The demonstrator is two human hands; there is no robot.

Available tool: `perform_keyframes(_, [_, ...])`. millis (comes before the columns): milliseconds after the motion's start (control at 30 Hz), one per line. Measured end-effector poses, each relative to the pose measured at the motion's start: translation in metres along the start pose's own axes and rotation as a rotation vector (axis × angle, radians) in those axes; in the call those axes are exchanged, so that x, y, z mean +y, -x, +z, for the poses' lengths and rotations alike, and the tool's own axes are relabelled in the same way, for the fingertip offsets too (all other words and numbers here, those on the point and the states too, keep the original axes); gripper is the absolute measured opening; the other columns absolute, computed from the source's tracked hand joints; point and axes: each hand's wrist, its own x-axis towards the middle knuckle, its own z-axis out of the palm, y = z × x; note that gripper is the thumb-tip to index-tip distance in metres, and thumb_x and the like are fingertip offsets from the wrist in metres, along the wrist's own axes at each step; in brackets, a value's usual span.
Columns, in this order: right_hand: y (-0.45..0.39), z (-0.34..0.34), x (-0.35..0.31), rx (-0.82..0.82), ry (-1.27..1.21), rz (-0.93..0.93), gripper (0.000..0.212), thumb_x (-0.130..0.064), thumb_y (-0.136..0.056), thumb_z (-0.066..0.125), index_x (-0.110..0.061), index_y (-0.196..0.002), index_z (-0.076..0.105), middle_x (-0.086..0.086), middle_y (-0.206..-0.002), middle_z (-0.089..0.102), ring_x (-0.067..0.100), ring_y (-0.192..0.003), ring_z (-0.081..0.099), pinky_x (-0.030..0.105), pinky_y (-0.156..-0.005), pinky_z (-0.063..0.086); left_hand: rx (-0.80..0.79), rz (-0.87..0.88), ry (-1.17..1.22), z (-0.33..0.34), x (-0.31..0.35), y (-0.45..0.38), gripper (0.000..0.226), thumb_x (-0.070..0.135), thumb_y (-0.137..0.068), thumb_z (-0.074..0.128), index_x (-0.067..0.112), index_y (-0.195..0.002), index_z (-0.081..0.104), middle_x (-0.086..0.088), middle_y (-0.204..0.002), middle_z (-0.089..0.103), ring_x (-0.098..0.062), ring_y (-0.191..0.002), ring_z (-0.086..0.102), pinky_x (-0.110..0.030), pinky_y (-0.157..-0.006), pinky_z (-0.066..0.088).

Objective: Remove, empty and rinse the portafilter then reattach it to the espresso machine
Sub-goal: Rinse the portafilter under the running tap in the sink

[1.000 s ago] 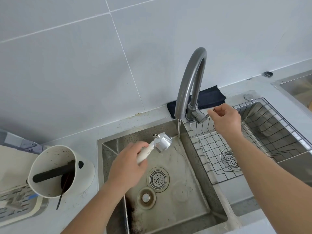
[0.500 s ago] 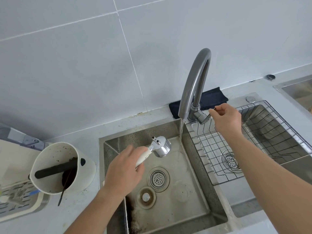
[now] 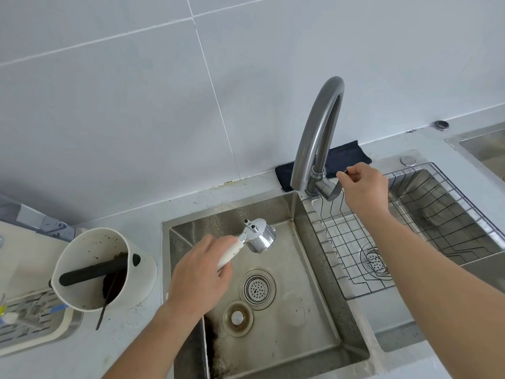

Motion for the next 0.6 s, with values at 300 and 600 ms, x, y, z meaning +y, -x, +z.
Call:
perform_keyframes(300, [0.002,-0.003,-0.002,-0.009,0.058,-0.048,0.011,-0.027,-0.096,0.065,-0.017,-0.093,0.06,0.002,-0.085,0.067,0.015,-0.071,0.057,0.018,-0.053,0.036,-0.028,-0.062,0.072,0.003,-0.001,0.009,0.046,0.023,-0.085,0.063,0.046,-0.12,0.045,0.016,-0.096,0.052,-0.011,-0.073,0.054,-0.026,-0.057,0.046])
perform_keyframes(600, [0.01,-0.008,-0.012,-0.057,0.108,-0.032,0.027,-0.029,-0.098,0.058,-0.006,-0.112,0.065,0.003,-0.086,0.067,0.013,-0.064,0.057,0.023,-0.051,0.038,-0.027,-0.105,0.134,0.003,0.007,0.021,0.043,0.027,-0.086,0.058,0.043,-0.124,0.05,0.015,-0.101,0.054,-0.008,-0.078,0.056,-0.023,-0.062,0.043])
